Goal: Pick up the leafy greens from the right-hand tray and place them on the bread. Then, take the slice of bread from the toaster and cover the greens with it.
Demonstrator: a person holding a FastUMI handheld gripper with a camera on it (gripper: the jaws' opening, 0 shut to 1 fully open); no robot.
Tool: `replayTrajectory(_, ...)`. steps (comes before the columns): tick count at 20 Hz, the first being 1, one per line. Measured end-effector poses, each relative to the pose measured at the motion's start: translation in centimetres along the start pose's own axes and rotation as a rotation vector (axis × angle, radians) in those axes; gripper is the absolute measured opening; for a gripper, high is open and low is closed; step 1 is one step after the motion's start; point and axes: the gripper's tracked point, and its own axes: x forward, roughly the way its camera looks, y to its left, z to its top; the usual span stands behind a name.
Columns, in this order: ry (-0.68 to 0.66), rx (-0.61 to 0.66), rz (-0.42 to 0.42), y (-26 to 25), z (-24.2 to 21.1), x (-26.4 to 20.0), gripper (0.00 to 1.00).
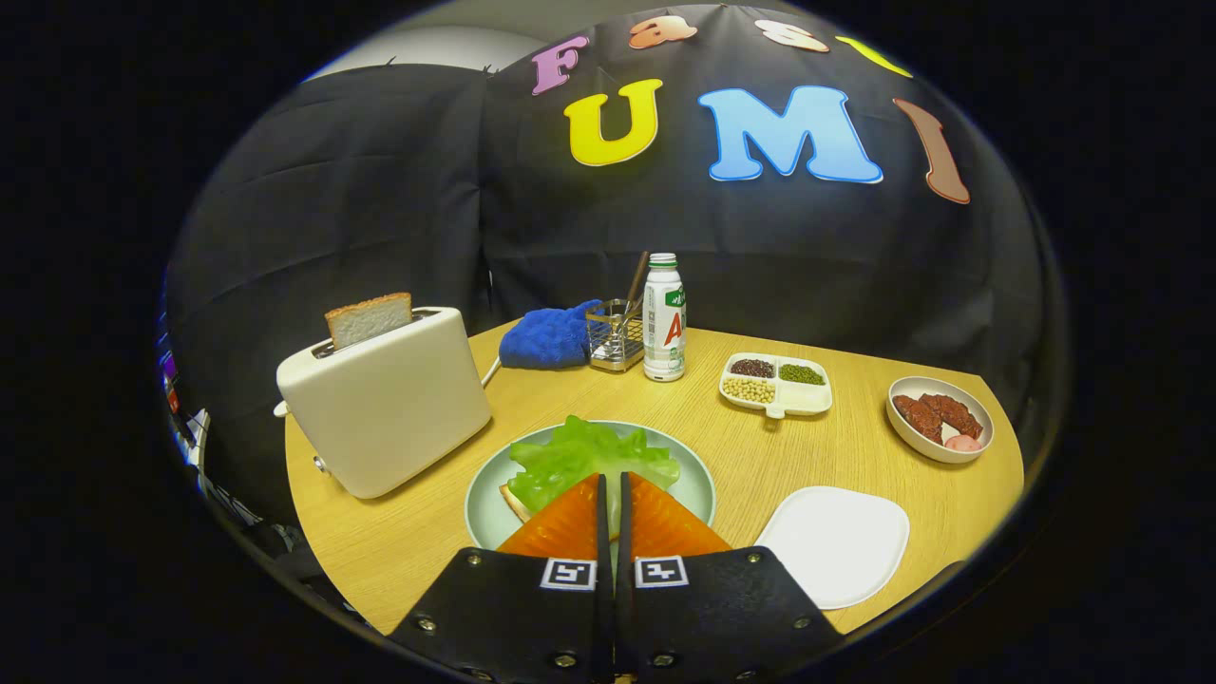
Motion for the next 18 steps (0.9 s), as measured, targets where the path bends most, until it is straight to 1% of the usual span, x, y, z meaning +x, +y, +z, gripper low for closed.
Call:
replayTrajectory(2,0.022,0.005,0.007,0.8,-0.9,0.8,0.01)
replayTrajectory(5,0.062,-0.017,-0.030,0.4,-2.4,1.7,0.02)
replayTrajectory(6,0.078,-0.017,-0.032,0.4,-2.8,1.6,0.06)
replayTrajectory(7,0.086,-0.010,-0.026,0.8,-2.9,1.2,0.06)
replayTrajectory(8,0.087,-0.009,-0.033,0.7,-3.1,1.3,0.09)
replayTrajectory(10,0.078,-0.020,-0.067,-0.1,-2.9,0.9,0.21)
replayTrajectory(11,0.066,-0.017,-0.078,-0.2,-2.9,0.6,0.35)
replayTrajectory(12,0.051,-0.012,-0.091,-0.3,-2.5,0.1,0.39)
replayTrajectory(14,0.002,0.003,-0.104,0.0,-1.4,-1.0,0.42)
replayTrajectory(15,-0.033,0.009,-0.111,0.2,-0.9,-1.2,0.55)
replayTrajectory(17,-0.112,0.024,-0.118,1.1,0.7,-2.3,0.56)
replayTrajectory(18,-0.151,0.038,-0.137,1.5,1.6,-2.8,0.56)
